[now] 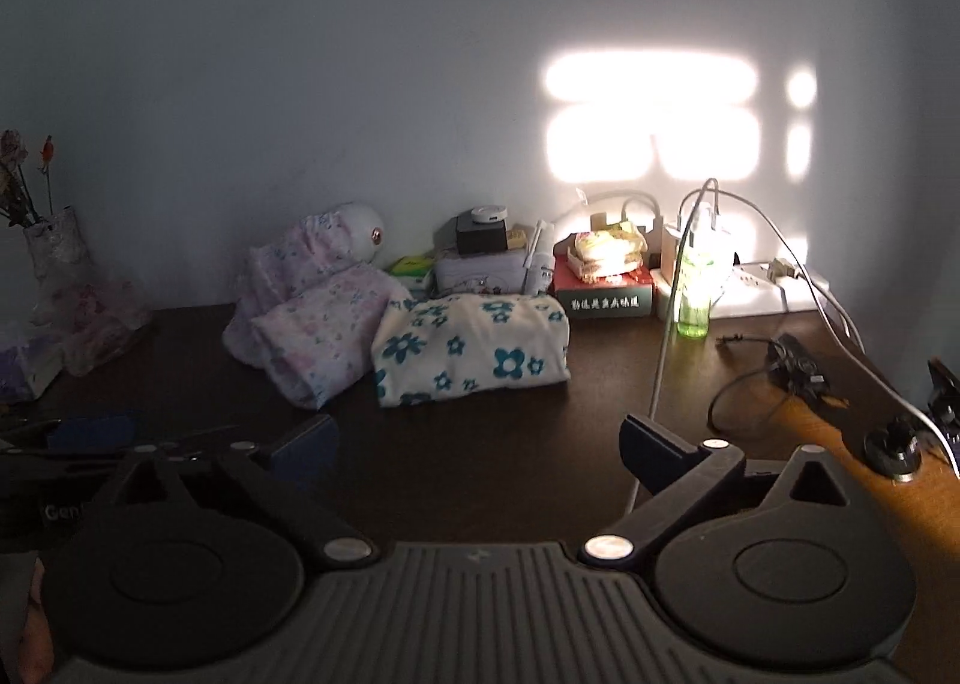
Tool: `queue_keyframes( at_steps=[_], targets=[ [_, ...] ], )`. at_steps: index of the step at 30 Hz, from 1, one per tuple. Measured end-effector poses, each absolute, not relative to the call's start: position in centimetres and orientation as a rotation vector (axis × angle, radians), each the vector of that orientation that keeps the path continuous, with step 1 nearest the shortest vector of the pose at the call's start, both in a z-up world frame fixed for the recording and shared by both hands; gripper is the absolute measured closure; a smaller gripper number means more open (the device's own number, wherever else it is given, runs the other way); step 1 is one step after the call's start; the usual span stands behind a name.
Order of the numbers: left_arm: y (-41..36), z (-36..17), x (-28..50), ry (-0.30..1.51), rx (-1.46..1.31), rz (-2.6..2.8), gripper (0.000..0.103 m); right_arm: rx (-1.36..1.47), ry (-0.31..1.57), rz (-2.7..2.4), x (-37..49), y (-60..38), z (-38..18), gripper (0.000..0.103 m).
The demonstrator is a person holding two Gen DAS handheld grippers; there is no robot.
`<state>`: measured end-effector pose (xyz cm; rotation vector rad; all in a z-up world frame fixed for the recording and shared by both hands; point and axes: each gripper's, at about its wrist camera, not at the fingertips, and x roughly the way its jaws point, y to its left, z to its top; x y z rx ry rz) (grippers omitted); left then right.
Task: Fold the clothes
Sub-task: 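Open both grippers and pull them back from the bundle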
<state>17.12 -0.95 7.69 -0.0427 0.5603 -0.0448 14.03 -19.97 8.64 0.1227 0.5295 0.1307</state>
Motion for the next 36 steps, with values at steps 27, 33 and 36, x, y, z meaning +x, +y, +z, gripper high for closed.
queue_keyframes(
  at_steps=[27,33,36],
  targets=[
    [-1.5,-1.2,0.8,0.7,0.008,0.033,0.0,-0.008,0.7,0.063,-0.1,-19.4,0.2,0.0],
    [-1.7,-1.3,0.5,0.694,0.012,0.01,0.0,0.0,0.702,0.046,0.0,-19.4,0.2,0.001],
    [-1.9,-1.3,0.5,0.693,0.025,-0.026,0.0,0.005,0.702,0.035,0.0,-19.3,0.2,0.001]
  ],
)
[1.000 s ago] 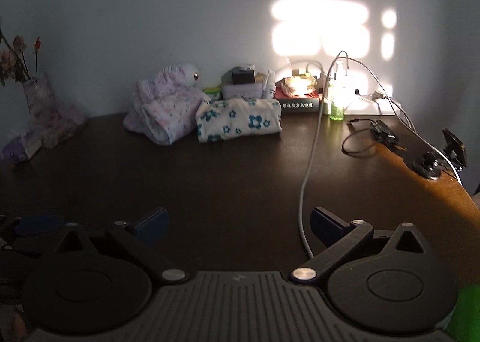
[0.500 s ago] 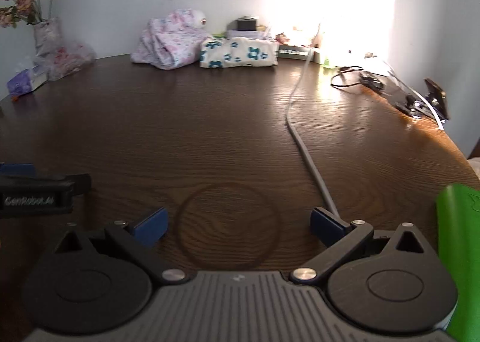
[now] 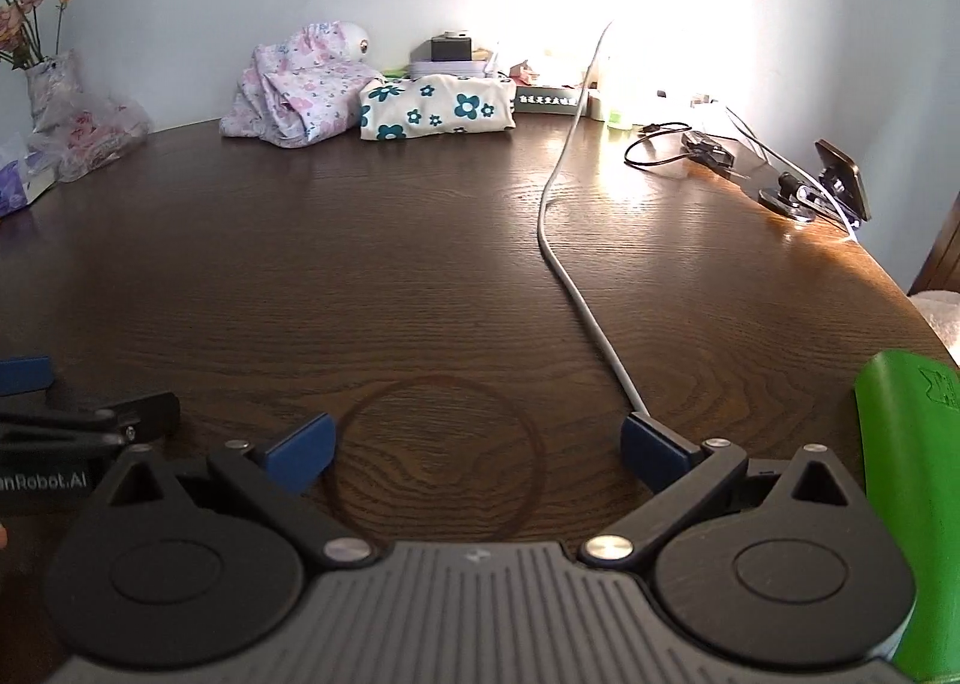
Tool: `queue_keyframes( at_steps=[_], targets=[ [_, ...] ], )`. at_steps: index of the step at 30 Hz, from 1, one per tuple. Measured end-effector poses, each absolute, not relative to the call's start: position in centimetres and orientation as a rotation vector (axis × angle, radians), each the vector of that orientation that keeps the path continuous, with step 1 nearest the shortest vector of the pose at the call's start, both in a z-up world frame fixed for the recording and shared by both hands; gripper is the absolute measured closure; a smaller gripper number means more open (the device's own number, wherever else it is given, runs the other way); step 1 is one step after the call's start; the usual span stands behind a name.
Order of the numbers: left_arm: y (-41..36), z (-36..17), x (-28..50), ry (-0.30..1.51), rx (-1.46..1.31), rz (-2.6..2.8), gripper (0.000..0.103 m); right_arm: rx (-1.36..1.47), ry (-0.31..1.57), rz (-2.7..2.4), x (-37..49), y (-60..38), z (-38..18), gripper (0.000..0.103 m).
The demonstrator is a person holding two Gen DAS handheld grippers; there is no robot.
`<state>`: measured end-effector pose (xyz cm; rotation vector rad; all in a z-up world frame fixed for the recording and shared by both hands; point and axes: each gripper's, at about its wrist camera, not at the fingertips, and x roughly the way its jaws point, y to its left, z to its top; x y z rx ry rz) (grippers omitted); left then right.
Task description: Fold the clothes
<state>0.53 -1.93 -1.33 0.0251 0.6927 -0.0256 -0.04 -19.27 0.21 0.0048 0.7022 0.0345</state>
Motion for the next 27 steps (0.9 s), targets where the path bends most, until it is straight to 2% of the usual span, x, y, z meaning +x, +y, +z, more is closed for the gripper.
queue_keyframes(
  at_steps=[27],
  targets=[
    [-1.83,-1.33,0.5,0.694,0.014,-0.008,0.0,0.008,0.701,0.042,-0.01,-18.95,0.16,0.001]
  ],
)
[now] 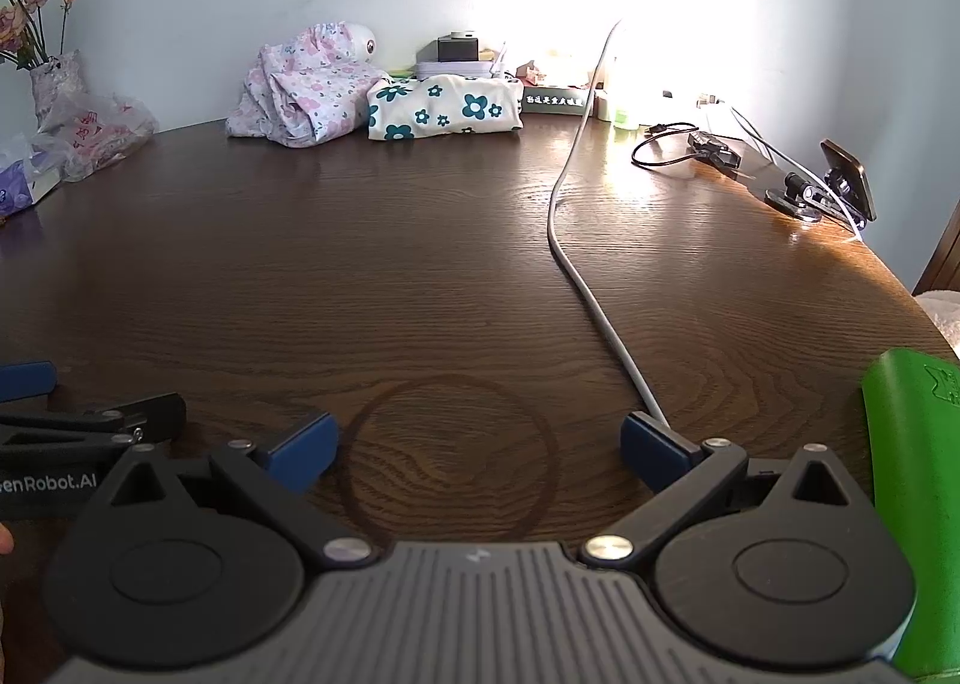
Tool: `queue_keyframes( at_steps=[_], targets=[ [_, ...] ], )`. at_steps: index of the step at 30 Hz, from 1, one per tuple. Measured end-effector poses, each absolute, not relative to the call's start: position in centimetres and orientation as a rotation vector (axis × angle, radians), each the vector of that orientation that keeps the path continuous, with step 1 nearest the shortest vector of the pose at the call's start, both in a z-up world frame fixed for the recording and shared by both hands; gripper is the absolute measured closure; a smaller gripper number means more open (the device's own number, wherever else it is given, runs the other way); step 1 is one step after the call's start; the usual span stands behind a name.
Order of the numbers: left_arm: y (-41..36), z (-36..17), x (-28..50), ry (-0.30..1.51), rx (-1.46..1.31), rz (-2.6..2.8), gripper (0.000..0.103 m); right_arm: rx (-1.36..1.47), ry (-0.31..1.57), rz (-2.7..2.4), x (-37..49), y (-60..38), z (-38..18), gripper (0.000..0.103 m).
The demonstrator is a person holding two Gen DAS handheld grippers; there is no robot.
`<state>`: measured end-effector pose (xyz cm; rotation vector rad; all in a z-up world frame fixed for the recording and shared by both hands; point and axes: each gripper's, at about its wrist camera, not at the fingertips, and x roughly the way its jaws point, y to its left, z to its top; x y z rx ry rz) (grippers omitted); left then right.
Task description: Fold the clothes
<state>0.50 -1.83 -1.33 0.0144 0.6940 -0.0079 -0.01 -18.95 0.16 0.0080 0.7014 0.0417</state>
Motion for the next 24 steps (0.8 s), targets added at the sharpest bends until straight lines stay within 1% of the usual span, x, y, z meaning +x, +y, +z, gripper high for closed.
queue_keyframes(
  at_steps=[24],
  targets=[
    [-1.95,-1.29,0.28,0.694,0.012,-0.008,0.0,0.011,0.702,0.038,0.01,-18.88,0.12,0.001]
  ],
)
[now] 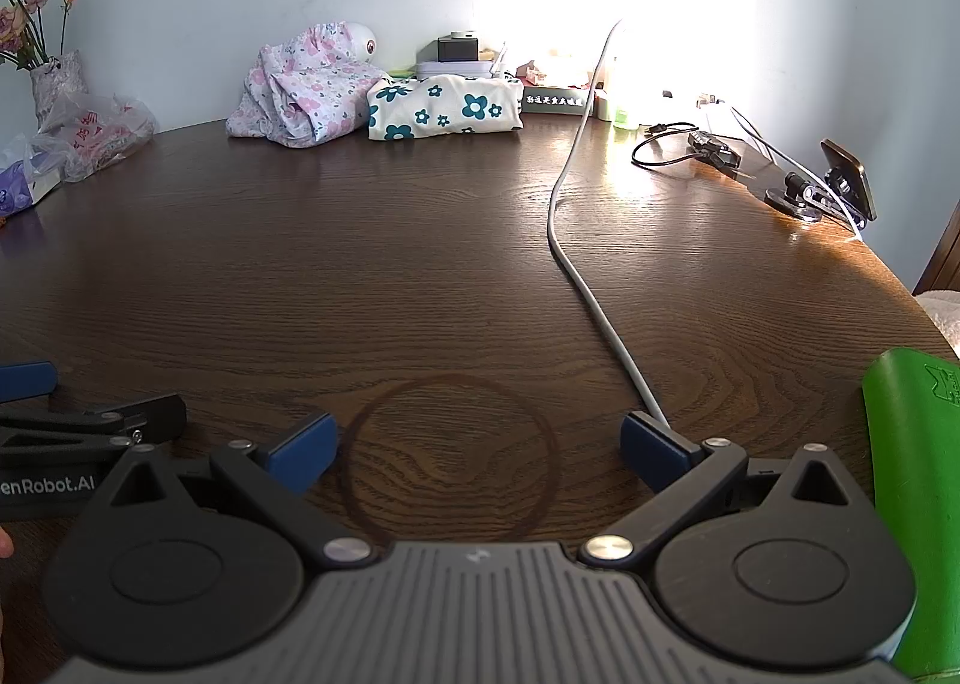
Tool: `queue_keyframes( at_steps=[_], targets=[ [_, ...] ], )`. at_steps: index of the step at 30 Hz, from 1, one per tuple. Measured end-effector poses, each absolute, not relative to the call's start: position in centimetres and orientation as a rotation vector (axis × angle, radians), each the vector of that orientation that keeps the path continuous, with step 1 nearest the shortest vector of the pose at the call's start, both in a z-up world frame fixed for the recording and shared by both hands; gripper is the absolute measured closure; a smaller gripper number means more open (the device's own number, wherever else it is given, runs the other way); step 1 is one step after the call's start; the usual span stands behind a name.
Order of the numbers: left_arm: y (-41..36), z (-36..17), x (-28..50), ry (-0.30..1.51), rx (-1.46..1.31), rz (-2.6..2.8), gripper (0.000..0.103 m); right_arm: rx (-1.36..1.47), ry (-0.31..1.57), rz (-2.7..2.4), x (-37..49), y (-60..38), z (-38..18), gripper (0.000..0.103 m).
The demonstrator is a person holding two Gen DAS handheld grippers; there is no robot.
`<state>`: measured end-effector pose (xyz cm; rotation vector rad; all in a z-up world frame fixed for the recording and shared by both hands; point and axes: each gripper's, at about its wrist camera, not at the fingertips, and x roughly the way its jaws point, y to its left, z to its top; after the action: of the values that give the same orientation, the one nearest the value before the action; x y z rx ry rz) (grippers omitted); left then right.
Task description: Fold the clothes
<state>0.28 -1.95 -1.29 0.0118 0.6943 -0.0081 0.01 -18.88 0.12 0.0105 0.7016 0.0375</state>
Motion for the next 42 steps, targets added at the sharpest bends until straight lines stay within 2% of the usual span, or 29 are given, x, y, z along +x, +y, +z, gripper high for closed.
queue_keyframes(
  at_steps=[42],
  targets=[
    [-1.86,-1.21,0.12,0.694,0.005,-0.004,0.0,0.008,0.7,0.042,-0.07,-18.56,0.05,0.001]
  ],
)
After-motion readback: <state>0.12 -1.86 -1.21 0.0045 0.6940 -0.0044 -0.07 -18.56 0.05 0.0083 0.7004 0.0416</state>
